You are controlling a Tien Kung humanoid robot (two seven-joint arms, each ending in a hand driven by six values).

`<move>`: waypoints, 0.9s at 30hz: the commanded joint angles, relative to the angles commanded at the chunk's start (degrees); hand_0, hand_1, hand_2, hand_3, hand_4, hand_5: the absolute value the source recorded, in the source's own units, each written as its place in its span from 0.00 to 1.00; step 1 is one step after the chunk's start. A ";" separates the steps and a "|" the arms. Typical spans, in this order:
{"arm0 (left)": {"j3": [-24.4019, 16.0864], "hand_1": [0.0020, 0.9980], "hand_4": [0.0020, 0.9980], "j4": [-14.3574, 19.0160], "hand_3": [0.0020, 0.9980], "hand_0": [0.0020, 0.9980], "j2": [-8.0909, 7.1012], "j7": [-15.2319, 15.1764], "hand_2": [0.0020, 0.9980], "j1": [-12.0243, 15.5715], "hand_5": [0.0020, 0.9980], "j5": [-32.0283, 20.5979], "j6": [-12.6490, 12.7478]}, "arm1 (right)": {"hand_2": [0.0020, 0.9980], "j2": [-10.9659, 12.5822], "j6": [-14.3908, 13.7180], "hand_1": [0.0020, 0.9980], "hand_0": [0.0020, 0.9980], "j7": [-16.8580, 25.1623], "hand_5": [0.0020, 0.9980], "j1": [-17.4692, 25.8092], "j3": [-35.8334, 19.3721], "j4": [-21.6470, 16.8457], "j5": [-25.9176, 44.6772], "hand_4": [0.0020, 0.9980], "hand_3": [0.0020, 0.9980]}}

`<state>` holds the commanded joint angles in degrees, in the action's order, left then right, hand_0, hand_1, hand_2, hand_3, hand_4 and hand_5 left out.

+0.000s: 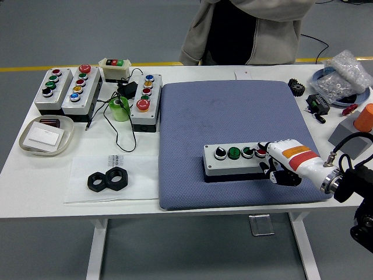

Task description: Pick up the button,place it on the desk,press the button,press the button

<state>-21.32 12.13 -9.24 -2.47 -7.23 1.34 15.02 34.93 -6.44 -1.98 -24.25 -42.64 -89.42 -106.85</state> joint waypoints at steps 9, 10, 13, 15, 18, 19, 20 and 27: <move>-0.01 0.83 0.62 -0.01 0.82 0.73 -0.08 -0.05 0.85 0.06 1.00 0.25 -0.07 | 0.38 1.08 -6.11 0.24 0.31 -0.40 0.00 1.69 -6.24 -2.17 3.65 0.52 0.88; 0.01 0.83 0.62 -0.02 0.82 0.73 -0.09 -0.09 0.85 0.08 1.00 0.19 -0.07 | 0.38 1.07 -6.44 0.24 0.31 -0.56 0.00 2.09 -7.32 -2.18 5.08 0.52 0.88; 0.19 0.83 0.62 -0.02 0.82 0.73 -0.08 -0.16 0.85 0.05 1.00 -0.03 -0.08 | 0.38 0.91 -7.19 0.24 0.31 0.08 0.00 2.94 -9.59 -1.79 9.34 0.52 0.88; 0.26 0.83 0.62 -0.02 0.82 0.73 -0.08 -0.18 0.85 0.00 1.00 -0.12 -0.10 | 0.87 0.73 -8.00 0.77 0.82 1.28 0.19 3.55 -11.24 -1.33 14.06 0.73 0.99; 0.38 0.83 0.62 -0.03 0.82 0.73 -0.05 -0.22 0.85 -0.07 1.00 -0.33 -0.10 | 0.87 0.22 -9.58 0.77 0.82 4.77 0.19 4.86 -13.89 -0.45 21.51 0.73 0.99; 0.39 0.83 0.62 -0.03 0.82 0.73 -0.05 -0.23 0.85 -0.07 1.00 -0.35 -0.10 | 0.87 0.14 -9.77 0.77 0.82 5.38 0.19 5.01 -14.22 -0.34 23.74 0.73 0.99; 0.39 0.83 0.62 -0.03 0.82 0.73 -0.01 -0.22 0.85 -0.10 1.00 -0.39 -0.10 | 0.87 -0.15 -10.20 0.77 0.82 7.05 0.19 5.49 -15.28 0.14 26.35 0.73 0.99; 0.52 0.83 0.62 -0.01 0.82 0.73 0.02 -0.25 0.85 -0.19 1.00 -0.54 -0.14 | 0.91 -1.01 -13.16 0.84 0.89 12.91 0.23 6.82 -19.54 2.32 43.11 0.64 0.91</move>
<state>-20.80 12.12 -9.22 -2.72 -7.42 0.80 14.88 33.92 -19.60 10.92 -17.43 -62.18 -87.09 -63.74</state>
